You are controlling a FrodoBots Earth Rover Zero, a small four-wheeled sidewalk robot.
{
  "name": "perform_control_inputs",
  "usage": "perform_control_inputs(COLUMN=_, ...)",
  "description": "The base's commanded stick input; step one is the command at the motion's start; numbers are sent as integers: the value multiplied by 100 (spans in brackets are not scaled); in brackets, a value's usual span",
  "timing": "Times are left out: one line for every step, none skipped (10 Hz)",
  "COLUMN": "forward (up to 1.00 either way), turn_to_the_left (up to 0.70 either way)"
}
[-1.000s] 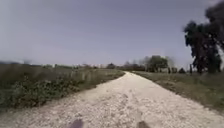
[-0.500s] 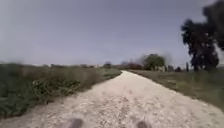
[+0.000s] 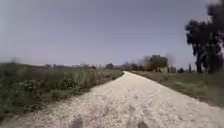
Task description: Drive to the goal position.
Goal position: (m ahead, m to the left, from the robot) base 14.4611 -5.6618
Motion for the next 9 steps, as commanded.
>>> perform_control_inputs(forward=70, turn_to_the_left=0)
perform_control_inputs(forward=70, turn_to_the_left=0)
perform_control_inputs(forward=70, turn_to_the_left=-23)
perform_control_inputs(forward=70, turn_to_the_left=-30)
perform_control_inputs(forward=70, turn_to_the_left=-26)
perform_control_inputs(forward=70, turn_to_the_left=-20)
perform_control_inputs(forward=70, turn_to_the_left=-14)
perform_control_inputs(forward=70, turn_to_the_left=-8)
perform_control_inputs(forward=70, turn_to_the_left=-2)
